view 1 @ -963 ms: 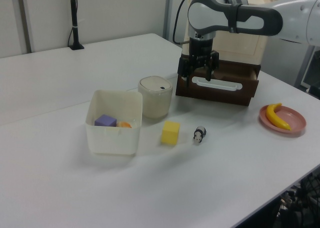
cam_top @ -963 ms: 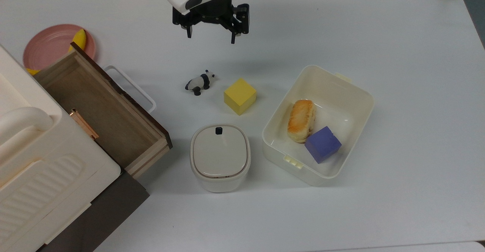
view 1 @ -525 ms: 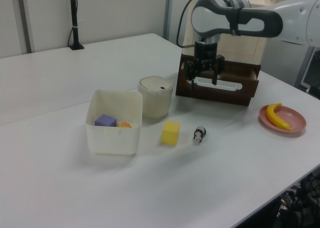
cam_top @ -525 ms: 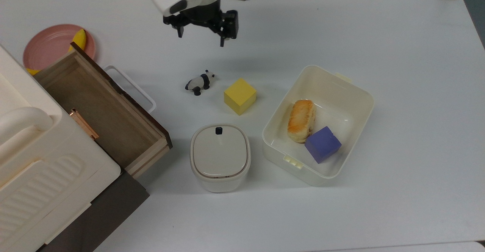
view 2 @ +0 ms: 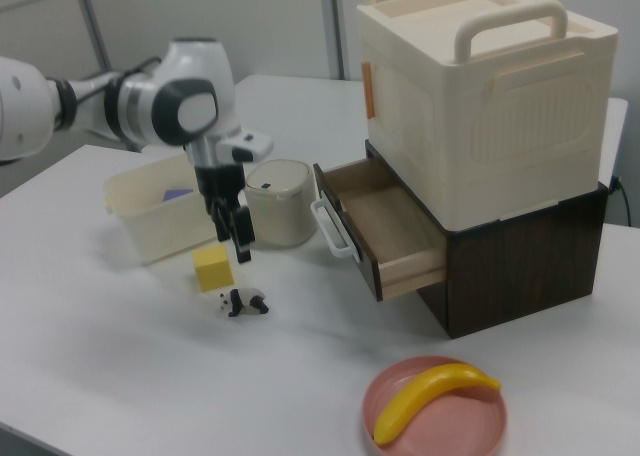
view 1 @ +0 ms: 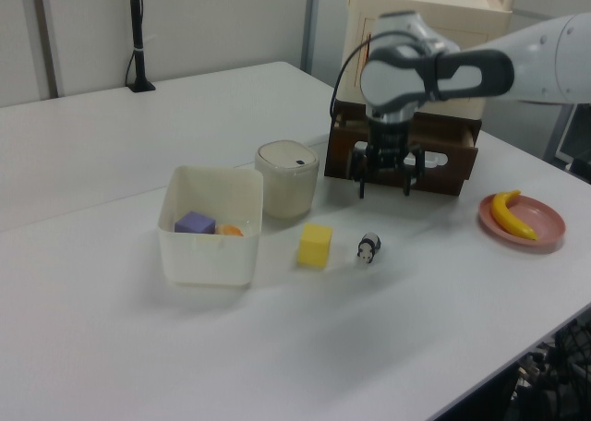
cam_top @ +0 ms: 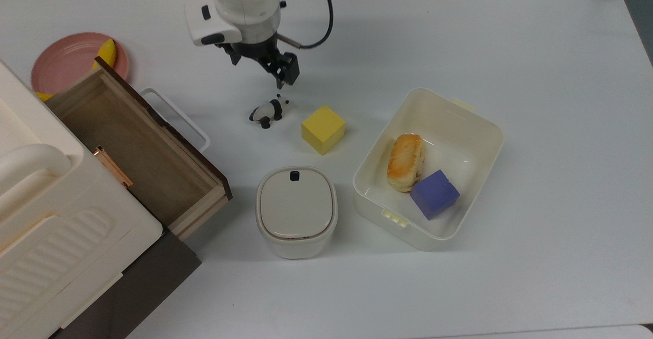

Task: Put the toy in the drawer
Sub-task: 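Close the gripper on the panda toy and lift it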

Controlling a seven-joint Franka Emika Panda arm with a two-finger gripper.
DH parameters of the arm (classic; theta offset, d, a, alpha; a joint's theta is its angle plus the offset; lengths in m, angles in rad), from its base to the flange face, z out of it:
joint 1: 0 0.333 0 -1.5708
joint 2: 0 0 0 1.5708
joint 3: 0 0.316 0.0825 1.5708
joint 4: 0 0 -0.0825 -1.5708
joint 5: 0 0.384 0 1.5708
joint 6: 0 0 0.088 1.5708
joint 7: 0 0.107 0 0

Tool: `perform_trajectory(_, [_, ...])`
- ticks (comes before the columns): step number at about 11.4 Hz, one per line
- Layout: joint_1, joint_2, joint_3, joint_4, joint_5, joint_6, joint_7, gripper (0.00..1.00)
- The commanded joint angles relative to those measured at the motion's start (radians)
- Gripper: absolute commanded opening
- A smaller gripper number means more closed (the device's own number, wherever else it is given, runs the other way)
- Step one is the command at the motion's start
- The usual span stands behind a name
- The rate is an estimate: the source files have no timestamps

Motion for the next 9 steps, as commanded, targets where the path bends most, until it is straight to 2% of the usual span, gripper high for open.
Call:
perform_trajectory(1, [0.011,-0.028,-0.042,-0.136,0.015,0.160,0.090,1.00])
perform_trajectory(5, [0.013,-0.011,-0.043,-0.222,0.015,0.282,0.105,0.98])
perform_trajectory(7, [0.019,0.014,-0.043,-0.233,0.014,0.309,0.105,0.89])
perform_trajectory(8, [0.034,0.026,-0.043,-0.232,0.009,0.315,0.105,0.71])
perform_trajectory(9, [0.037,0.037,-0.043,-0.232,0.006,0.336,0.104,0.45])
